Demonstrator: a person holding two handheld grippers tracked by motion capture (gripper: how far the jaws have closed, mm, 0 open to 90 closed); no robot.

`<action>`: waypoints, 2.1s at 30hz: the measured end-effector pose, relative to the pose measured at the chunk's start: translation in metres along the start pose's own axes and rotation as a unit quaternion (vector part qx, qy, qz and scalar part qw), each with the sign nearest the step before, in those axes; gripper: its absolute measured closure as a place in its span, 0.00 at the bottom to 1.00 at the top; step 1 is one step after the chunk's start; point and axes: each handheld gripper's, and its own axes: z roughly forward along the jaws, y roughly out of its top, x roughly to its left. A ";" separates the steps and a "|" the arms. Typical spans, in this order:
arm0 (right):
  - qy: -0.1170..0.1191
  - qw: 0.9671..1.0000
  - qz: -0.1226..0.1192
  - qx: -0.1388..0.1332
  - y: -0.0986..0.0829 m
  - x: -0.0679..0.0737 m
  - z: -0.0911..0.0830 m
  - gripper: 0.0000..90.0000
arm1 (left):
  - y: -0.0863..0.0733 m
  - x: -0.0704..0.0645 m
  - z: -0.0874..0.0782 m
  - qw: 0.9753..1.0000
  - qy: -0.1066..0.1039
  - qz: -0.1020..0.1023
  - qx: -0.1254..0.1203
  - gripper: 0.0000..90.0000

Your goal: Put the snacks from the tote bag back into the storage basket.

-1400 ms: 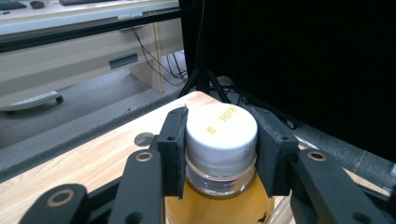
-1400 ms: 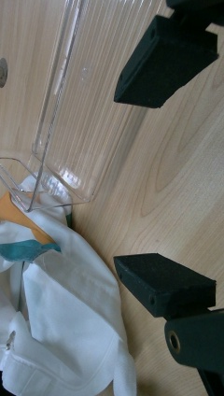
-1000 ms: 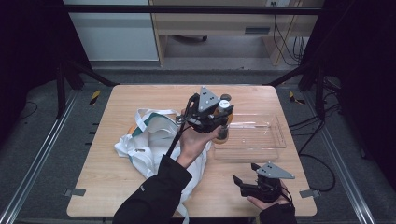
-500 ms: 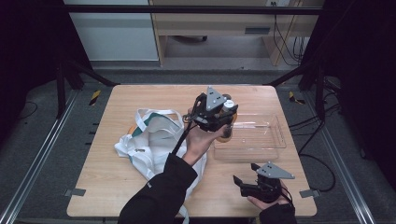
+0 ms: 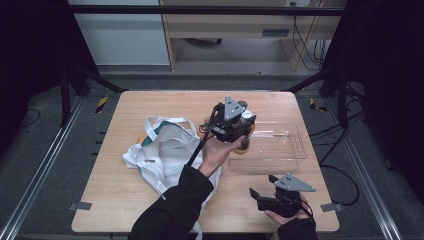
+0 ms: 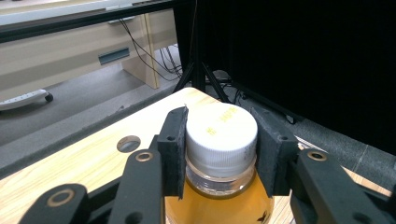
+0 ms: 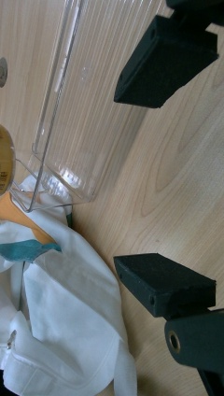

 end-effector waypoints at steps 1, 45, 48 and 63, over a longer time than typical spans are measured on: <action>0.000 1.000 0.001 0.001 0.000 0.000 0.000 0.20 | -0.001 0.000 0.001 1.000 0.001 0.000 0.002 0.65; 0.002 1.000 0.002 0.004 0.000 0.000 0.001 0.20 | -0.051 0.002 0.018 0.999 -0.001 -0.011 0.040 0.65; 0.002 1.000 0.002 0.004 0.000 0.000 0.001 0.20 | -0.053 0.001 0.019 0.999 -0.001 -0.011 0.042 0.65; 0.002 1.000 0.001 0.004 0.000 0.000 0.001 0.20 | -0.062 -0.002 0.024 0.999 -0.001 -0.006 0.053 0.65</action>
